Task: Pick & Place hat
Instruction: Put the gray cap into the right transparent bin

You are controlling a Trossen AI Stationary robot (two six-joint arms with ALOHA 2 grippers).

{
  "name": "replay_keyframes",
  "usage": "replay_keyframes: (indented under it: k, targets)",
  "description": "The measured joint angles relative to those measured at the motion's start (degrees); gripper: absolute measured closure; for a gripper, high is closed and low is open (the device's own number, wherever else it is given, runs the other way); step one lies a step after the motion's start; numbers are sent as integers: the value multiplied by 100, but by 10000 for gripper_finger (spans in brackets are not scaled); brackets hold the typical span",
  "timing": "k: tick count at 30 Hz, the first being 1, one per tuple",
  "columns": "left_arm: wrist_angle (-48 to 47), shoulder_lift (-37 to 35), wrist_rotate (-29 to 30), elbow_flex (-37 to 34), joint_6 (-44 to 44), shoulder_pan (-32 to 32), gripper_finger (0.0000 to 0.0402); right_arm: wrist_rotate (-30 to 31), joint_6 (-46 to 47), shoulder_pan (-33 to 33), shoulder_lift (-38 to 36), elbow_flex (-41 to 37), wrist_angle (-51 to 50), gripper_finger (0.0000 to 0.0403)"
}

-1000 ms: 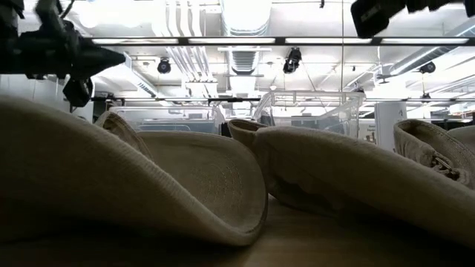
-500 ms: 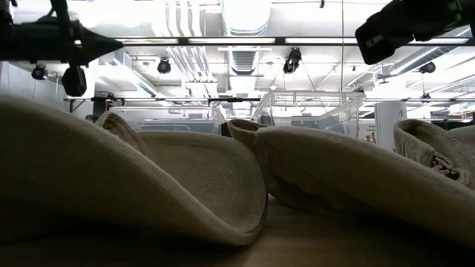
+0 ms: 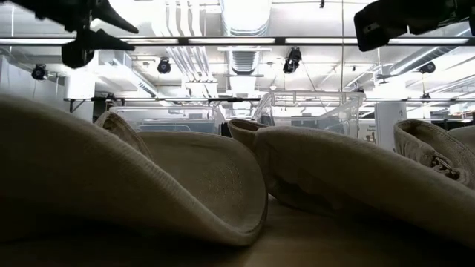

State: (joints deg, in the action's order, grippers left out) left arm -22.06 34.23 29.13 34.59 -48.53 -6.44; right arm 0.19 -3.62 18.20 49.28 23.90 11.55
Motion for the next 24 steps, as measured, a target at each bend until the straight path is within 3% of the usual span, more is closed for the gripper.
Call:
replay_keyframes:
  k: [6,12,16,24]
  targets:
    - [-1806,1619,-1116,1546,112,-124,211,63,-172,-9,0,0,31,394]
    - [-2229,2909,-1976,2275,442,-426,211,146,-152,-9,0,2,41,394]
    - [-2567,3580,-2660,2407,-133,-600,211,146,-141,-9,0,2,31,394]
    - [-2902,4380,-3458,2524,-1751,-1159,212,144,23,-9,9,-2,-102,394]
